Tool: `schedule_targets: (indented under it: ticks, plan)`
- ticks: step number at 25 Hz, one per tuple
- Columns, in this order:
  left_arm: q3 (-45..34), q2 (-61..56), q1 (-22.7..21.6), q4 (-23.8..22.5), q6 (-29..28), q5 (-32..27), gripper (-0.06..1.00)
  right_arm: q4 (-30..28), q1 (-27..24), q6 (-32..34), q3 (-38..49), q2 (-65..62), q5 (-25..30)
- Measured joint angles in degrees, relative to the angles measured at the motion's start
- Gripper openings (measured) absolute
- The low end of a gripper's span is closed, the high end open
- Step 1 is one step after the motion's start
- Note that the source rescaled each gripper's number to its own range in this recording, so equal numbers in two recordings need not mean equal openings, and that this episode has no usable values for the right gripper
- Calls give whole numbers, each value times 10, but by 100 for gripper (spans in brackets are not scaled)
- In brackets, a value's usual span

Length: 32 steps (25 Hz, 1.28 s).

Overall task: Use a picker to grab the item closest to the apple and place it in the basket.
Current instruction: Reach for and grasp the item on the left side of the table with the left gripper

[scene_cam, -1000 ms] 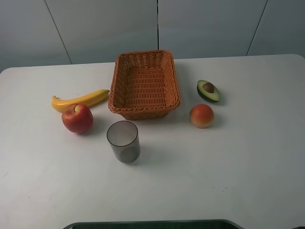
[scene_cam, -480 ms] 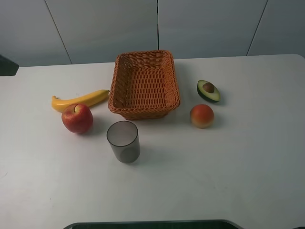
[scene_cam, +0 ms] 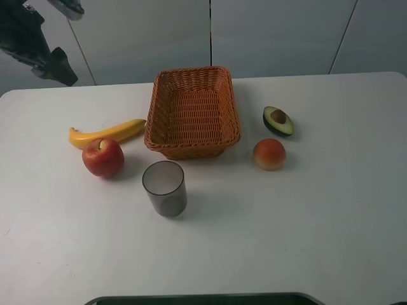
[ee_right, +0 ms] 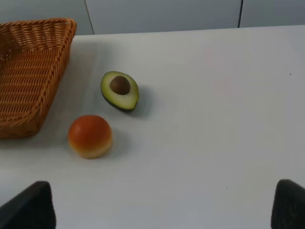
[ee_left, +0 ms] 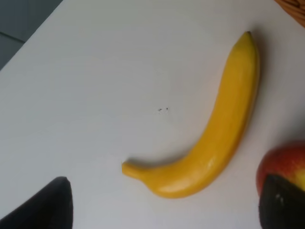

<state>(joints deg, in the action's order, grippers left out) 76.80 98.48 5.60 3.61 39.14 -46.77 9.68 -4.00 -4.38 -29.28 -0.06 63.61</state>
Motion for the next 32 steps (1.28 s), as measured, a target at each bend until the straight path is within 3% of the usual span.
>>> schedule_targets:
  ticks: [3, 10, 15, 22, 26, 32]
  plan:
    - [32, 66, 0, 7, 29, 0, 100, 0, 0, 0, 0, 0, 0]
    - [38, 166, 0, 1, 163, 2, 100, 0, 0, 0, 0, 0, 0]
    - [38, 187, 0, -26, 231, 22, 100, 0, 0, 0, 0, 0, 0]
    - [39, 202, -3, -25, 329, 28, 100, 0, 0, 0, 0, 0, 0]
    - [39, 218, -3, -4, 367, 7, 100, 0, 0, 0, 0, 0, 0]
    - [39, 219, -5, 0, 375, 2, 100, 0, 0, 0, 0, 0, 0]
